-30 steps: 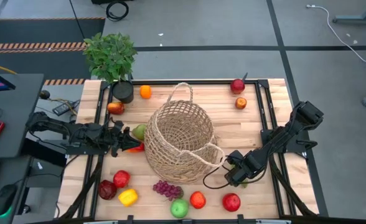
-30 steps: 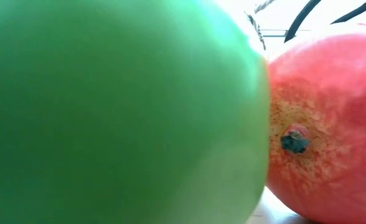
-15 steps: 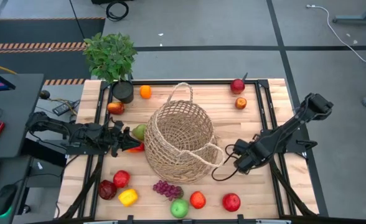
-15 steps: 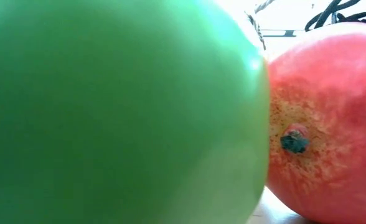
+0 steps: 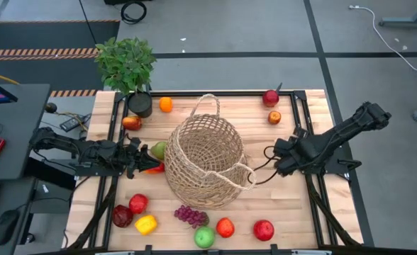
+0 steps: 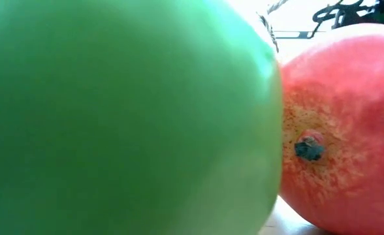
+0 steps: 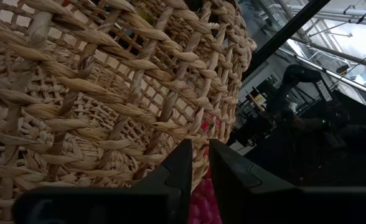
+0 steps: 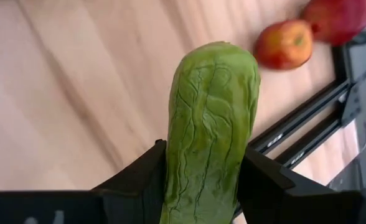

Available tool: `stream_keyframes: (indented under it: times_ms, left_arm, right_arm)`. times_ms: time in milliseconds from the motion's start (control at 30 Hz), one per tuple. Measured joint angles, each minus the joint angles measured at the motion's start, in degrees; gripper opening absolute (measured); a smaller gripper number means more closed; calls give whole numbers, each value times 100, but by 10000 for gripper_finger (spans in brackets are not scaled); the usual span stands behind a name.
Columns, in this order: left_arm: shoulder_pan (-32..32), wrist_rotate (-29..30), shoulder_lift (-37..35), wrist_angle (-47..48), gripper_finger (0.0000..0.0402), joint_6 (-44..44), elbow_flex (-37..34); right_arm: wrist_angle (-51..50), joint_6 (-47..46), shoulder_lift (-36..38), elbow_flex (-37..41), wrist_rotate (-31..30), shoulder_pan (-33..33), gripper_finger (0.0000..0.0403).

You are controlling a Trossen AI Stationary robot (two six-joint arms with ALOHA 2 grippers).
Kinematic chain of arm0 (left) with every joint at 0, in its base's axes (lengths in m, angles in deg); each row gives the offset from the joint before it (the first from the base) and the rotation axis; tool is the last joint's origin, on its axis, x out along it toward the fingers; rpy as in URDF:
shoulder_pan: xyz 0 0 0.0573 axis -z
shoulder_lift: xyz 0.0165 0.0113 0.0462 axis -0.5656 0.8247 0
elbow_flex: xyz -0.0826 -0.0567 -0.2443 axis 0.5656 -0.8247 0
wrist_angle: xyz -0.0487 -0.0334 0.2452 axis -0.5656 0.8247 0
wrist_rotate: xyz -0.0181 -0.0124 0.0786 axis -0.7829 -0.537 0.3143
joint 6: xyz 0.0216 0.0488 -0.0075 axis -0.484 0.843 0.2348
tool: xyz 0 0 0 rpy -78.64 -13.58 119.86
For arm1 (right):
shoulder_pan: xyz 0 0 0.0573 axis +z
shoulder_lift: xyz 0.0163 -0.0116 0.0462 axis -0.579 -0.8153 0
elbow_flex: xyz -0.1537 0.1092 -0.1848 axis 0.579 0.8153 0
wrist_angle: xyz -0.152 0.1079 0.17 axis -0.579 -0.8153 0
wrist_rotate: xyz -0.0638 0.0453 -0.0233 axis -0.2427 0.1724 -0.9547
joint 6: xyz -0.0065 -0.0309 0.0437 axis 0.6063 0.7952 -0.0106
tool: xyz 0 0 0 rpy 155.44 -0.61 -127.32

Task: Build produce basket
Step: Put the cucumber into the basket

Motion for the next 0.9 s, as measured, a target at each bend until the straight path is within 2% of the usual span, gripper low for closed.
stream_keyframes:
  times_ms: [200, 467, 667, 900]
  left_arm:
    - [1, -2, 2, -1, 56, 4, -1]
    - [-1, -2, 2, 1, 63, 2, 1]
    - [-1, -2, 0, 1, 59, 4, 0]
    - [-1, -2, 1, 1, 62, 2, -2]
  right_arm:
    - [24, 548, 541, 0, -418, -619, 169]
    - [318, 1036, 1166, 0, -310, -1578, 169]
    - [931, 1385, 1457, 0, 240, -2343, 169]
    - [2134, 1747, 1622, 0, 1208, -3017, 170]
